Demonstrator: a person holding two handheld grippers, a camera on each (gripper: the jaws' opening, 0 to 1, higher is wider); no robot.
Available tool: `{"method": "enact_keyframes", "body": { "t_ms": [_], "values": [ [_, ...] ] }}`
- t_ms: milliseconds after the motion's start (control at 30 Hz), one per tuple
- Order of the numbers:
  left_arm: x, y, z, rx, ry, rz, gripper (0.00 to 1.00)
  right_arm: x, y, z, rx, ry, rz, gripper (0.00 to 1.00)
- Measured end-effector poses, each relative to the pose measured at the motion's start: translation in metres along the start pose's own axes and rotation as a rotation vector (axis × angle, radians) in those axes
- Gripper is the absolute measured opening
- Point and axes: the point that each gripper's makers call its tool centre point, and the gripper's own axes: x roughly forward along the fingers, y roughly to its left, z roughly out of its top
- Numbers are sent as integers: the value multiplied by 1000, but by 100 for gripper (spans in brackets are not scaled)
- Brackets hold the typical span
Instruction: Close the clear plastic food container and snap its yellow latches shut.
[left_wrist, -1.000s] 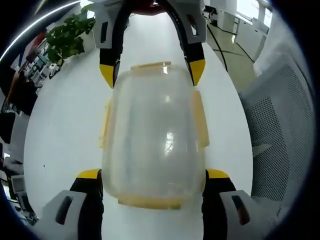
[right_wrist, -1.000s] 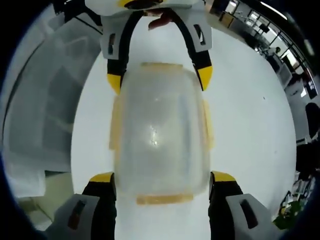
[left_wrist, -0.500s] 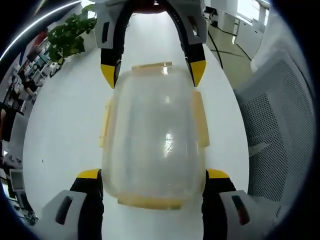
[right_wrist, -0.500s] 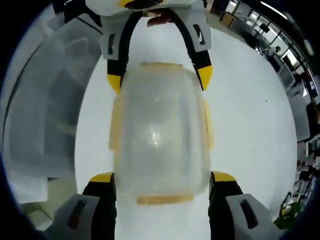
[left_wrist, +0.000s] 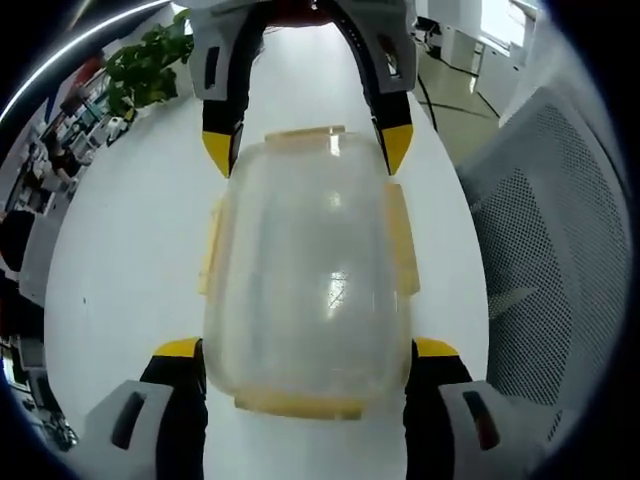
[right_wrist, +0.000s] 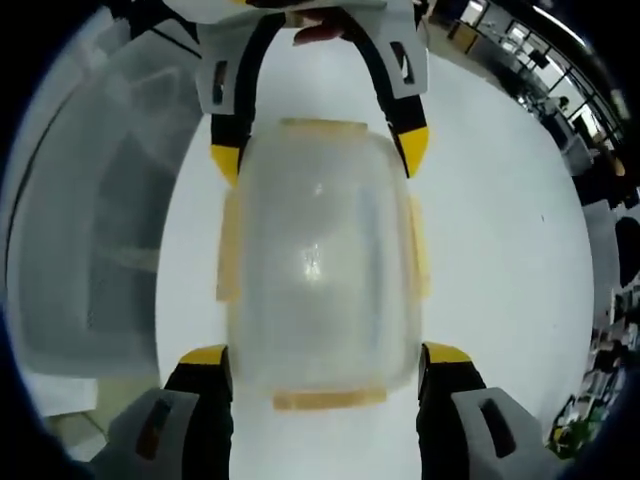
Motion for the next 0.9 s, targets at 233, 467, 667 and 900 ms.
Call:
{"method": "enact_keyframes", "body": {
  "t_ms": [233, 467, 667, 900],
  "values": [
    [-9, -5, -19, -14, 4, 5, 82, 5, 4, 20, -12, 5, 3, 76],
    [-18, -10, -37, -19, 11, 7, 82, 10, 8, 39, -14, 7, 4, 76],
    [-23, -12, -48, -19, 10, 7, 82, 12, 10, 51, -13, 9, 4, 76],
    [-27, -12, -59, -22, 6, 7, 82, 16, 11, 63, -15, 19, 4, 76]
  ]
}}
